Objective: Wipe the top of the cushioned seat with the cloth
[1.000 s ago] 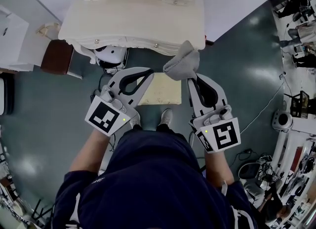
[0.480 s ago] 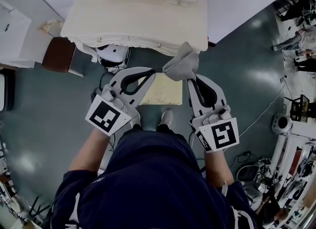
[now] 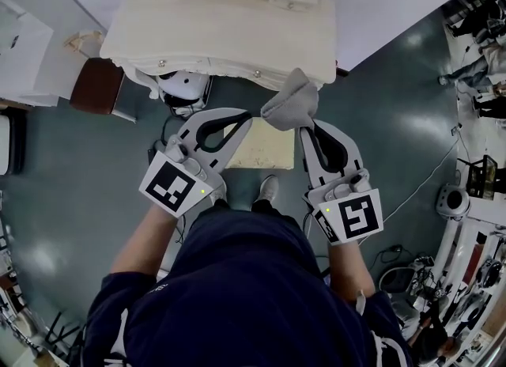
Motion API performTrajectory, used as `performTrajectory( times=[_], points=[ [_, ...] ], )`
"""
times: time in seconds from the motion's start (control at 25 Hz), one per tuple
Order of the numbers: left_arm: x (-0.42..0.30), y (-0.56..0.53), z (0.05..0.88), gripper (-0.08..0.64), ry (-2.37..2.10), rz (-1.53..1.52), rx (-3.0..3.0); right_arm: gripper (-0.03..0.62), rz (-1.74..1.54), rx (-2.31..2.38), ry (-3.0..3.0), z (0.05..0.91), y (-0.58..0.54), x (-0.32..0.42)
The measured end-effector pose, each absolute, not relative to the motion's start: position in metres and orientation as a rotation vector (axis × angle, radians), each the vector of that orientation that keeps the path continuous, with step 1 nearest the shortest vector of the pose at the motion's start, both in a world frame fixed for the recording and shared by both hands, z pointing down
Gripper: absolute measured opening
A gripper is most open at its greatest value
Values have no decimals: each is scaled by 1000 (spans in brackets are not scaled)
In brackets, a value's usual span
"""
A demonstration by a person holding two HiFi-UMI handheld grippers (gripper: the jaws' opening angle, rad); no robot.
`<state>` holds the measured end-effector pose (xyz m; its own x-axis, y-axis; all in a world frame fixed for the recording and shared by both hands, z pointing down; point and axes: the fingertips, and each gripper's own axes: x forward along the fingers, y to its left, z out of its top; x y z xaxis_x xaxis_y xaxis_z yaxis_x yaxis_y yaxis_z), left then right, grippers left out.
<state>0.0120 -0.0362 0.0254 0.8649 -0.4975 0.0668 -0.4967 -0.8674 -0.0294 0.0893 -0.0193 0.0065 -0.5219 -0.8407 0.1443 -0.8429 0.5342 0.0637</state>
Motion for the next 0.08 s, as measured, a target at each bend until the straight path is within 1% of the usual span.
performTrajectory(
  times=[0.08],
  points=[
    [11, -38, 27, 7, 806, -111, -3022, 37, 22, 1443, -2612, 9, -21, 88]
  ],
)
